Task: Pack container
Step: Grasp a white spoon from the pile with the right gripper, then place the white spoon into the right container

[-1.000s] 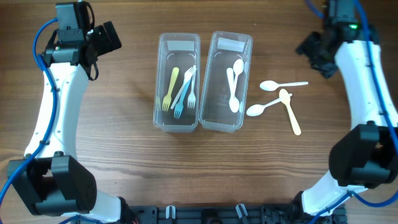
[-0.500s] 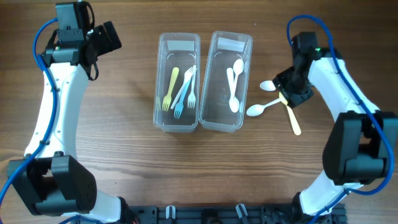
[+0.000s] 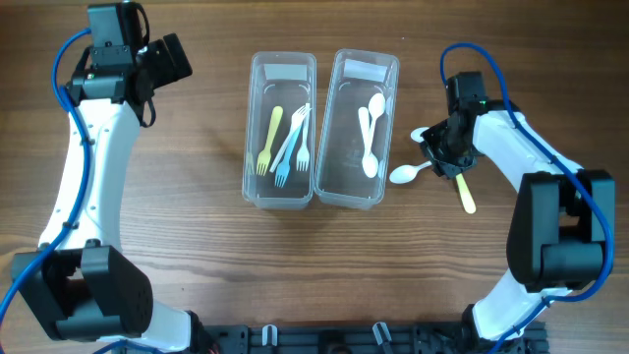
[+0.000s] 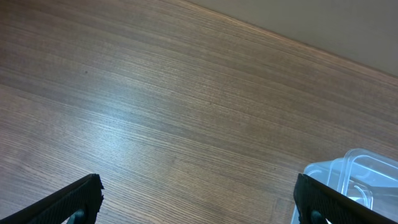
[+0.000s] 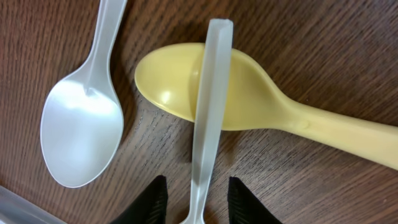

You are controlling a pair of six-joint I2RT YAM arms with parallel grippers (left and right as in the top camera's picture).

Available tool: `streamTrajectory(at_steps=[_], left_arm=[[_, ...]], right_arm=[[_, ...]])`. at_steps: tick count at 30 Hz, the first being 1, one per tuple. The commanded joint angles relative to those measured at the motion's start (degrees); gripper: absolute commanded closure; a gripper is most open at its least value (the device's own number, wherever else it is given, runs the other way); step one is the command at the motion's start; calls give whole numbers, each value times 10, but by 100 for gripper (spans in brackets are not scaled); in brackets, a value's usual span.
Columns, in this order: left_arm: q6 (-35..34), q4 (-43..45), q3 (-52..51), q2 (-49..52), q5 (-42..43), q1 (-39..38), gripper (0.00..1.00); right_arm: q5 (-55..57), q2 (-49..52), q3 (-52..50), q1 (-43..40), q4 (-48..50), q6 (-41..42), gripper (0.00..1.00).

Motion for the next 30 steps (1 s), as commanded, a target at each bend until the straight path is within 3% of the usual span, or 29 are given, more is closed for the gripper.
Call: streamTrajectory(at_steps=[1,6,7,8,13,20,24,30], left_arm=[[-9,2,8,-8,-3,2,0],[-9,2,8,-8,-3,2,0],[-9,2,8,-8,-3,2,0],[-9,2,8,-8,-3,2,0],[-9,2,8,-8,-3,2,0],[-9,2,8,-8,-3,2,0],[-9,2,8,-8,-3,2,0],[-10,2,8,-8,-3,2,0]], right_arm=[[-2,7,-16,3,-2,1,69],[2,6,-54,3,26,1,72],[2,7,-54,3,29,1,79],[2,6,-54,3,36,-1,95],[-16,3,-17,3,43,-40,96],[-14,-38,185,7,-43,-156,96],[-21,-52,283,45,-49,-292,96],[-49,-33,287,139,-43,-446,91]])
